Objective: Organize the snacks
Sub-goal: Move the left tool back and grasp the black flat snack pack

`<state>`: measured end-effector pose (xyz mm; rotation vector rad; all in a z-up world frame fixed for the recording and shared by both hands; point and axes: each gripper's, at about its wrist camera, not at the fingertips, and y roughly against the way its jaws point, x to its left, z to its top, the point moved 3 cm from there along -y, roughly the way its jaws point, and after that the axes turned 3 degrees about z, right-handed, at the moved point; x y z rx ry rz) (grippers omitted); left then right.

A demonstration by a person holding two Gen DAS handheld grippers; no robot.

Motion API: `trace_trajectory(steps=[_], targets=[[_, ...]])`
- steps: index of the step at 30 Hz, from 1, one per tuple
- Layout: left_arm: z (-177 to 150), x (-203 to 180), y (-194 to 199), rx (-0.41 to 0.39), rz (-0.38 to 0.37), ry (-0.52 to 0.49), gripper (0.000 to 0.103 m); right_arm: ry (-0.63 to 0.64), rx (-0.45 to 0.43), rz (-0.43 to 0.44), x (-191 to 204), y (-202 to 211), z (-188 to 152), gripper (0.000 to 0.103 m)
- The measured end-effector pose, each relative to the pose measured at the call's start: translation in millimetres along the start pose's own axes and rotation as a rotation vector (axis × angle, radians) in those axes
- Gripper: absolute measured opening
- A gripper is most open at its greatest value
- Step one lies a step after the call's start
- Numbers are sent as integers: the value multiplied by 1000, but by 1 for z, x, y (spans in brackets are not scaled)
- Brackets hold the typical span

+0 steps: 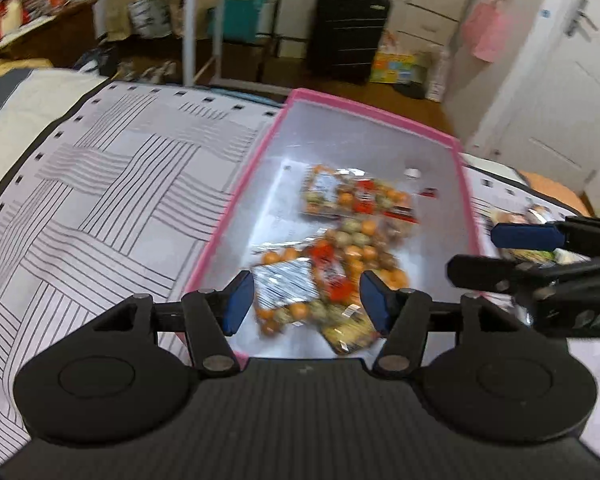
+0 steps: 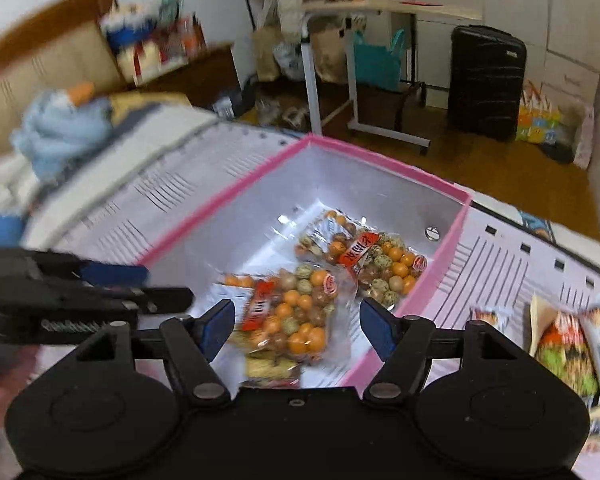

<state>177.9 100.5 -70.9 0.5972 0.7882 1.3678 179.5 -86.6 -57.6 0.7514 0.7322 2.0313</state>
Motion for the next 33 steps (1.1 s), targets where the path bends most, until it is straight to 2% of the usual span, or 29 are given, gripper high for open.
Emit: trace_trajectory(steps=[4,9,14,22,28,33], targets=[[-1,-22,31,-12,-55,-50,56,-22,-21,55,-7,53,-8,74],[-3,-54,65,-18,-165,-95,56,9,-45,32,-20,113,-31,76],[-17,-93,70,27,-270,-142,56,2,-19,22,-38,143,-64,79],[-52,-164,42,101,-331,-226,56,-43,29,-63,-76,140,-126,84],[-74,-201,-4,150,-370,-197,54,-72,11,-124,-111,117,-166,85],[-89,-224,-54,207,-342,-177,54,-93,8,-173,-144,92,-190,85]])
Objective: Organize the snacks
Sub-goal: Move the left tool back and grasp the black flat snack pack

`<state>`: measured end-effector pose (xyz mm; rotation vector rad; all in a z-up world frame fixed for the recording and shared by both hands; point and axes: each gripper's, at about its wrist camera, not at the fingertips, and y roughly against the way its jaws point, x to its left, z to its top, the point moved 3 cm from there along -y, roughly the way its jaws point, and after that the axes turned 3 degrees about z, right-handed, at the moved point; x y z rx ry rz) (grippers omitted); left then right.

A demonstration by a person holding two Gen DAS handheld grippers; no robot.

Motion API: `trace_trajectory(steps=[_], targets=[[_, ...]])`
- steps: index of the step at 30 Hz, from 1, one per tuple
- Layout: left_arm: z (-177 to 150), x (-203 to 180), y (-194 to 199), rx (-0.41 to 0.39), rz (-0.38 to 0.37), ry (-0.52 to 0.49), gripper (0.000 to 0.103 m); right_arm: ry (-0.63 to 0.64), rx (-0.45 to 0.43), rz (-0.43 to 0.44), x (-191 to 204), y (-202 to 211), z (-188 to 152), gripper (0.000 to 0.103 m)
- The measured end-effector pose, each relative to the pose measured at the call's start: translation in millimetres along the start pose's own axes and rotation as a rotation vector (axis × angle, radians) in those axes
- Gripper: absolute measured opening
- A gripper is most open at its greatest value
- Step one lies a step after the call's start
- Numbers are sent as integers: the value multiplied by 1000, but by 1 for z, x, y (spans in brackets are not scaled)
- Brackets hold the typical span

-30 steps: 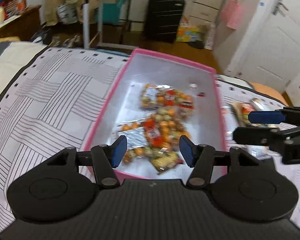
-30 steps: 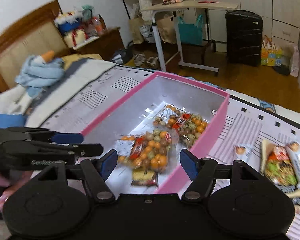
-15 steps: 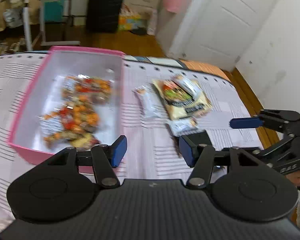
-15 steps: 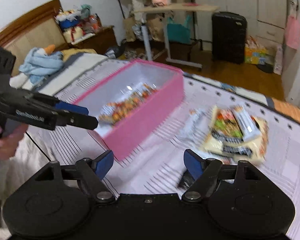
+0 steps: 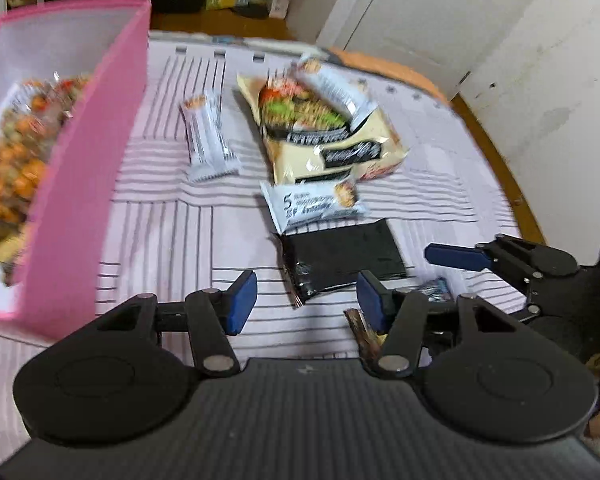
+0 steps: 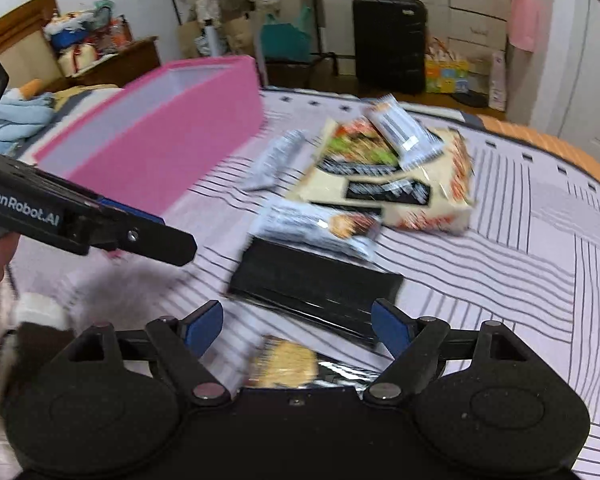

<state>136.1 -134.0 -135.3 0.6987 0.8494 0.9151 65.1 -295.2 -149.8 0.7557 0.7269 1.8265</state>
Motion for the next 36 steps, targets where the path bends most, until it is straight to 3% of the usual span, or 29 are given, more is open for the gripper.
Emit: trace_trajectory(steps=[3,5,9,13,15,18,27,36], targets=[[0,-7,-25,-29,136,-57,54,-39,6,-13,-17,-18,-6,85],[-1,-7,-36,-33,151,-63,54,-51,14,-19,-23,-29,-10,85],[-1,3,-48,-9,65,37,52,-50,-18,17,-25,-39,-13,97],[-2,2,-52,23,-25,77,37,32,-28,4,-11,-50,-15,103],[-3,1,-54,26,-28,100,37,65,-35,-40,-2,-56,-15,103],[-3,-1,-54,13,-20,112,37,19,-44,-81,3,-58,-12,103],[-2,3,-21,11,-56,161,43,-140,-6,-55,14,-45,-8,103],[-8,5,37,-5,-81,159,43,-115,-38,-64,56,-3,0,103]])
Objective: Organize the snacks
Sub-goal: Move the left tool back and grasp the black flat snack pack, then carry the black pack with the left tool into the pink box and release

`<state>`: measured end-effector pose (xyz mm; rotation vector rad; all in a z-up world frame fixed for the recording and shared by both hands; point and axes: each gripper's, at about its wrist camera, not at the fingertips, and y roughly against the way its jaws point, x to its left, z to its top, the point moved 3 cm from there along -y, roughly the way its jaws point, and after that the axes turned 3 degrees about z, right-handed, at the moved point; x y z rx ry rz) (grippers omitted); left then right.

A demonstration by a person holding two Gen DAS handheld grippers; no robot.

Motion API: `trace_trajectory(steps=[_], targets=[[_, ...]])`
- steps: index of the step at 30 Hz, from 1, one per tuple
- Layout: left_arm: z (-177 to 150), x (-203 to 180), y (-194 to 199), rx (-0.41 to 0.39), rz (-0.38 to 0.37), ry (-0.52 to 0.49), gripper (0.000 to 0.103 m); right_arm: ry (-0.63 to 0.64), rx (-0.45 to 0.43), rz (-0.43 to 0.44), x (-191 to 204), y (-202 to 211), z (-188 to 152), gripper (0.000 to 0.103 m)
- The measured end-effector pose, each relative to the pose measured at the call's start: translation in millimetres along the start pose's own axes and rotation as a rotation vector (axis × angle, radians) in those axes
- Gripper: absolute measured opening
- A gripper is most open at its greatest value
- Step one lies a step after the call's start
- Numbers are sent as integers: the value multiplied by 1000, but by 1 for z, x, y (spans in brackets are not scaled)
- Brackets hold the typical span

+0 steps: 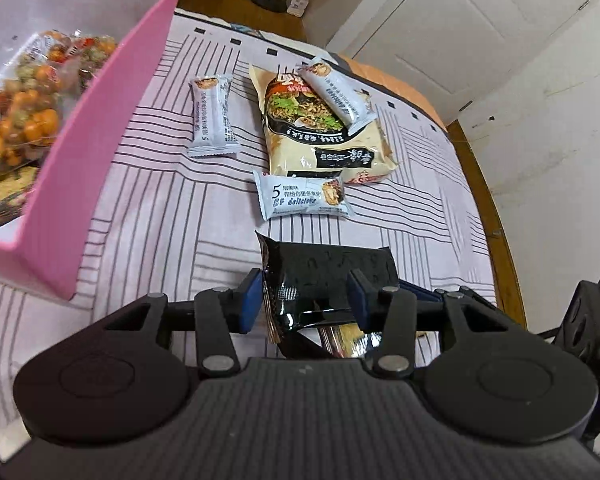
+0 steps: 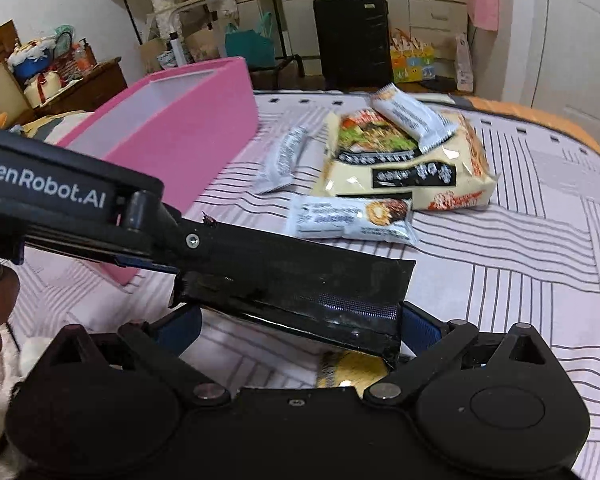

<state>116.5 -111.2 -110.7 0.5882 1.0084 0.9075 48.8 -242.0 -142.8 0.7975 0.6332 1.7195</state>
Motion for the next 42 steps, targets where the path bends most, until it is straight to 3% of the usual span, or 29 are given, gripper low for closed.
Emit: trace_trajectory(steps=[5,12,22,27,33,42], targets=[[-10,0,34,-27,17,-38,43,58,-14,5,23,23,5,103],[-16,16,76,-74,17,-16,44,97,-40,99,55,54,18,103],[4,59,131,-170,24,51,47,216,-56,233,110,74,58,102],[23,85,145,-213,104,54,48,191,-45,298,122,58,86,86],[51,124,141,-229,218,81,50,139,21,343,133,11,113,58],[74,176,104,-192,318,107,50,60,114,339,155,-51,116,54]])
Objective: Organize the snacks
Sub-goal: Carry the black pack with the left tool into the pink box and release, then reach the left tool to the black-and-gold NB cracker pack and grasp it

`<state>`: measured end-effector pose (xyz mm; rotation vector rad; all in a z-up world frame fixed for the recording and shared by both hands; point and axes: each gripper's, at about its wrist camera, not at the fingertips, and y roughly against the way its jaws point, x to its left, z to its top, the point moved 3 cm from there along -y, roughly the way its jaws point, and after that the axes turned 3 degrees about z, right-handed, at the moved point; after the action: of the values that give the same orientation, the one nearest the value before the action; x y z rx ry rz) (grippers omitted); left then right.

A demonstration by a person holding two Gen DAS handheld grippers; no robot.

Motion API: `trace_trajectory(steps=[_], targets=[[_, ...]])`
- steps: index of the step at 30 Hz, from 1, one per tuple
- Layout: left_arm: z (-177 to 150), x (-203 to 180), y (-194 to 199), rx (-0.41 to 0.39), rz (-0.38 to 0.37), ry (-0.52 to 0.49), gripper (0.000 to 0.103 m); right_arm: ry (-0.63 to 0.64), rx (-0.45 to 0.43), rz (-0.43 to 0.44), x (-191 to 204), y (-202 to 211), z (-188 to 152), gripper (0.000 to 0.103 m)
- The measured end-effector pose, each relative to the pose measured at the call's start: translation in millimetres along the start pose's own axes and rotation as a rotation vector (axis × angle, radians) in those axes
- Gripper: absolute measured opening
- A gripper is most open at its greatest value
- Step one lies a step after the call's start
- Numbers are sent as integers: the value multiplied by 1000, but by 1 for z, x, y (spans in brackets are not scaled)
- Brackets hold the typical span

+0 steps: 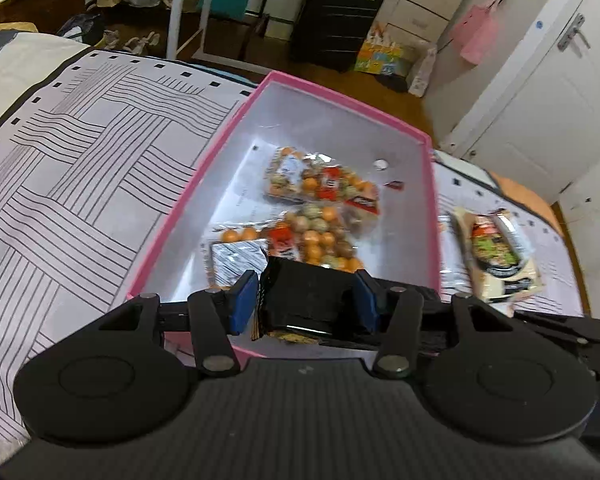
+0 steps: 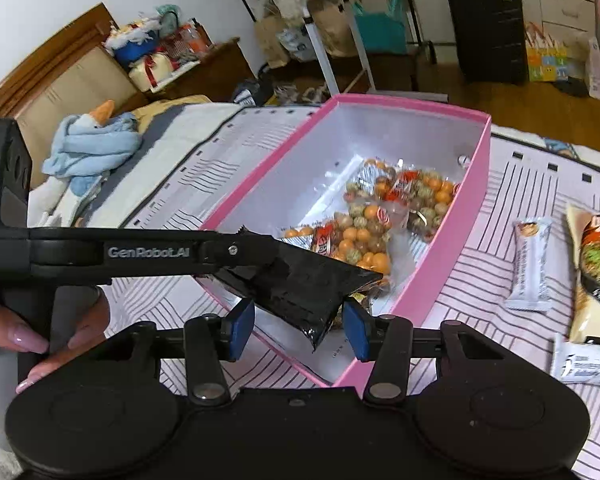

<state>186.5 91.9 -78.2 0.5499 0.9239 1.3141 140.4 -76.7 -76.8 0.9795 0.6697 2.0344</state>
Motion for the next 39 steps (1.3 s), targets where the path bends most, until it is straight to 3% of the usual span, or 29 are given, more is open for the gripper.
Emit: trace_trajectory(steps=[3,6,10,13,17,26,30,33,36,39], targets=[[-2,5,-10,-13,42,5,50,-2,8,-11,0,-14,0,56],[-4,8,-15,-44,78,14,59,28,5,-50,4,-25,1,65],[-8,11,-9,-70,115,-3,61,36,-14,-46,3,-13,-3,72],[-12,9,2,-67,86,1,61,34,-53,-18,0,12,-8,78],[-19,-11,25,-64,44,-70,60,57,-93,-27,-6,55,-22,81],[-37,-86,76,-19,-183,-169,59,215,-164,-129,-39,158,-73,82],[-55,-128,73,28,-245,-229,58,239,-211,-180,-60,184,-98,85],[-75,-159,59,72,-262,-293,57,216,-163,-212,-82,187,-114,85],[-98,-184,39,122,-295,-341,57,184,-116,-222,-104,180,-131,95],[-120,-204,18,145,-305,-373,57,162,-89,-247,-126,169,-150,96]])
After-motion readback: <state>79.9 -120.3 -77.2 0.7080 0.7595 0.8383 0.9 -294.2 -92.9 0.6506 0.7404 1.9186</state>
